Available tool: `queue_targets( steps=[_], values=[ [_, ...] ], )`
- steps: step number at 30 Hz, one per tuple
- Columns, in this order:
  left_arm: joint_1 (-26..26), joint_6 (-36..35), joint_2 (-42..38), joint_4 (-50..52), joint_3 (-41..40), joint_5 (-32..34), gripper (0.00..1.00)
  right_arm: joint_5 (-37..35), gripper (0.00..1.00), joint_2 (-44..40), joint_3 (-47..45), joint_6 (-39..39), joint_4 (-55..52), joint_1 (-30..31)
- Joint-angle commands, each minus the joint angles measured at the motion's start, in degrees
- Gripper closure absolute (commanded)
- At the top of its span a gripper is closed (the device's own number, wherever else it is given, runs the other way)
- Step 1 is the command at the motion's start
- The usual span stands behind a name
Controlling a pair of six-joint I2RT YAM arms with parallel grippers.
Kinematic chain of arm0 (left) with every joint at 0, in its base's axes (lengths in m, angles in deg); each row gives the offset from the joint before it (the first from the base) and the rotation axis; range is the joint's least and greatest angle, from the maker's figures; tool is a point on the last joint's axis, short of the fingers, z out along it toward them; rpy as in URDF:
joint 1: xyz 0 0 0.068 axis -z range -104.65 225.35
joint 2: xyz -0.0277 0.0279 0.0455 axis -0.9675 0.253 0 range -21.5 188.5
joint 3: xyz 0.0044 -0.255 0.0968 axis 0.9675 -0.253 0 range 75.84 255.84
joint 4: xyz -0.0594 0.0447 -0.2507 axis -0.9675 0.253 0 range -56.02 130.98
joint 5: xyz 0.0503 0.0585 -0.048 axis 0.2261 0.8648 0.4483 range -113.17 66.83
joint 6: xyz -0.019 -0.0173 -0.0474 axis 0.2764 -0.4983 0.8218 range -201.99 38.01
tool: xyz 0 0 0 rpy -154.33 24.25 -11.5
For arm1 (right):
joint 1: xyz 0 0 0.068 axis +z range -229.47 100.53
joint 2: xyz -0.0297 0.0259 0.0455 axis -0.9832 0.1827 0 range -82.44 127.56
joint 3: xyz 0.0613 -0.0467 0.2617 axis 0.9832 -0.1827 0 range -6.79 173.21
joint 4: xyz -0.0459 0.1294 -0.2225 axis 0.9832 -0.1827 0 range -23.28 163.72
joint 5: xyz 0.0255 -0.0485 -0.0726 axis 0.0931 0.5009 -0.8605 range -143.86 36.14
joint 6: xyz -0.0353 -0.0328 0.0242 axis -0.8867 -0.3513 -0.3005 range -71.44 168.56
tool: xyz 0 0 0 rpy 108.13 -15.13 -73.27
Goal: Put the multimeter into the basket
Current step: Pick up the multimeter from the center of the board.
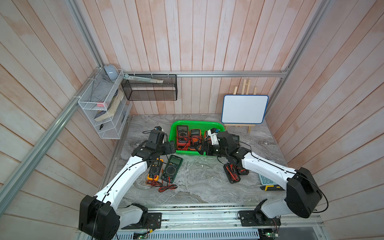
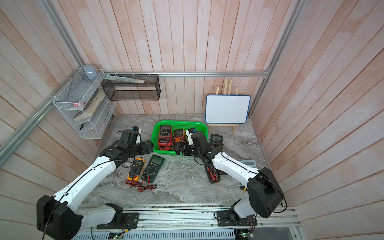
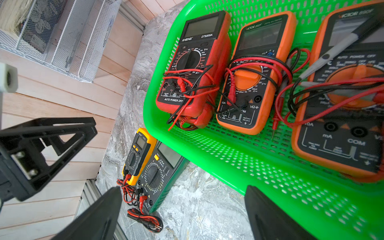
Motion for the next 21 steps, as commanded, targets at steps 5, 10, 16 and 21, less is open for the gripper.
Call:
queue_targets(
  steps=[5, 10, 16, 21],
  values=[
    [2.5, 1.7, -4.7, -2.0, -6.6, -0.5, 0.0, -2.0, 0.02, -2.7, 0.0, 1.8, 1.7, 3.5],
    [4.8, 2.4, -6.8, -3.6, -10.9, -0.3, 0.0, -3.2, 0.02, -2.7, -0.9, 2.6, 2.0, 6.1],
    [6.3, 2.0, -7.2, -5.3, -15.3, 0.4, 0.0, -4.6, 0.02, -3.6, -3.4, 3.8, 2.8, 8.3],
    [8.0, 2.4, -4.6, -6.4, -16.4, 2.2, 0.0, -5.5, 0.02, -5.1, -5.0, 4.4, 2.8, 8.8]
  ],
)
